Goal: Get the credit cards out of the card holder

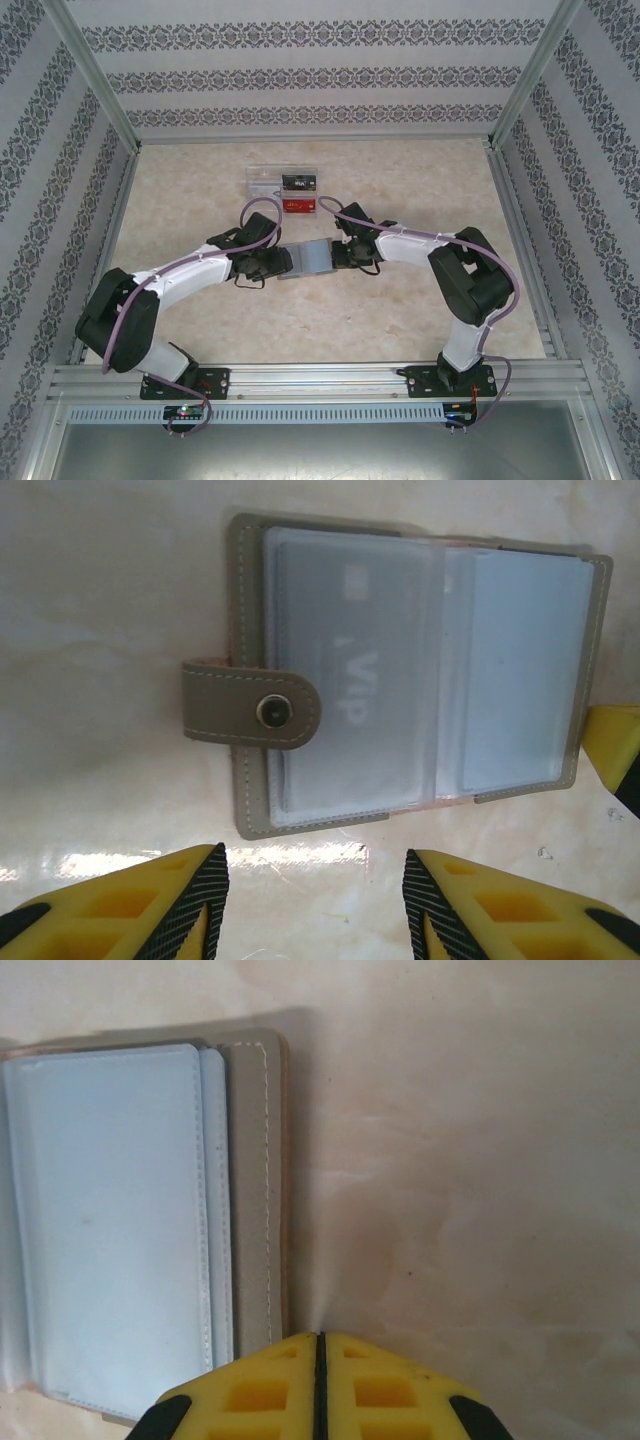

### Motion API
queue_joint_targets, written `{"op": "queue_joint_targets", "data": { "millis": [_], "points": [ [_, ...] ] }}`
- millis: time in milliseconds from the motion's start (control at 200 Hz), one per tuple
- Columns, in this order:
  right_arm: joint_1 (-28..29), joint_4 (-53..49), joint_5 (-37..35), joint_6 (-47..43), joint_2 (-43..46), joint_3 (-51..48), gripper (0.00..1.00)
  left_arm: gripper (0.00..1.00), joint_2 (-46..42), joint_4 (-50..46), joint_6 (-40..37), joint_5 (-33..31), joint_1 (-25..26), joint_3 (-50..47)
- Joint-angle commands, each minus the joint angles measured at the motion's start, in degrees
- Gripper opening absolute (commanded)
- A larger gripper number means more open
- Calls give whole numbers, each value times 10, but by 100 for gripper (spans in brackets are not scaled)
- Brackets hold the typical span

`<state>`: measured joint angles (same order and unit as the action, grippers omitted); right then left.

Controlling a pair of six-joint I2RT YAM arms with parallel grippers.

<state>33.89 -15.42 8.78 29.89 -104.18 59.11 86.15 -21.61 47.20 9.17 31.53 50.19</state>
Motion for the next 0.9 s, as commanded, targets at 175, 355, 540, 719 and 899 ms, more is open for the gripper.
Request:
{"op": "queue_joint_targets", "data": {
  "millis": [175,355,540,719,899],
  "points": [
    [3,4,24,13,-32,18,0,47,37,23,-11,23,7,30],
    [4,0,26,13,-36,24,0,46,61,12,-18,23,8,43],
    [3,-2,30,12,-39,29,0,46,76,14,-20,29,7,47],
    [5,-2,32,13,-39,31,0,45,95,-3,-25,27,8,57],
    [5,-3,36,13,-39,35,0,45,115,-3,-26,39,7,62]
  ]
}}
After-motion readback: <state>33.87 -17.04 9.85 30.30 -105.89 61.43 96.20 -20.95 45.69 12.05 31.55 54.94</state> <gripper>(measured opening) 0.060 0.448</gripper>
